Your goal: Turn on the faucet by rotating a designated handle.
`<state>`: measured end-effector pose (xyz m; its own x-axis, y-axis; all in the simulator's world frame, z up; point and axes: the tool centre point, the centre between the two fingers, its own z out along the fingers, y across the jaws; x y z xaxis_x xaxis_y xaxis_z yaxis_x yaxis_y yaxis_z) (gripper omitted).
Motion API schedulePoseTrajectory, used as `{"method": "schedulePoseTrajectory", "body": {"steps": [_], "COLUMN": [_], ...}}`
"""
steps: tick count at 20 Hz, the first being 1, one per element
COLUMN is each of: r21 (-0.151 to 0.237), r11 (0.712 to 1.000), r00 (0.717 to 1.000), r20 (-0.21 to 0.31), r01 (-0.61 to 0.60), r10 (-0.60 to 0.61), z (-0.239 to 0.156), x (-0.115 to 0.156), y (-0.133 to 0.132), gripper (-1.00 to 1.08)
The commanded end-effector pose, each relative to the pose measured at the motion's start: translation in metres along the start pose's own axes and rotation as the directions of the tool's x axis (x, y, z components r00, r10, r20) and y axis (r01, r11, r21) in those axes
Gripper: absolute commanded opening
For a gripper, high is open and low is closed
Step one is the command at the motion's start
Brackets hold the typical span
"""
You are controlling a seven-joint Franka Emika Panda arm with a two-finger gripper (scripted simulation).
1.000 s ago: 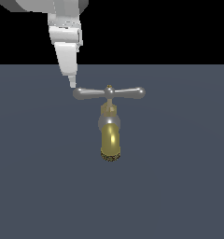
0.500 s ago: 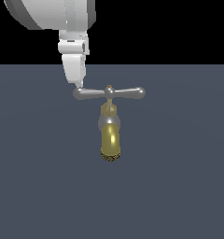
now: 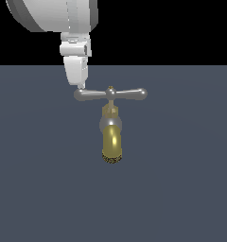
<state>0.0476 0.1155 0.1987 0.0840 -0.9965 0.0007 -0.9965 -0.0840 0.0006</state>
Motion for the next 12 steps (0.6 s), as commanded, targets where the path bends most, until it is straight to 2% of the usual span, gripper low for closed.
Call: {"method": "schedulePoseTrajectory", "body": {"steps": [1,12], "r21": [0.0,0.0], "r11": [1.0,1.0], "r00": [1.0,1.0], "r20": [0.0,0.0], "r01": [0.0,0.0], "r10": [0.0,0.0], "z": [0.0,0.0], "x": [-0.001,-0.004], "y": [0.006,0.038], "gripper": [-1.0,-1.0]}}
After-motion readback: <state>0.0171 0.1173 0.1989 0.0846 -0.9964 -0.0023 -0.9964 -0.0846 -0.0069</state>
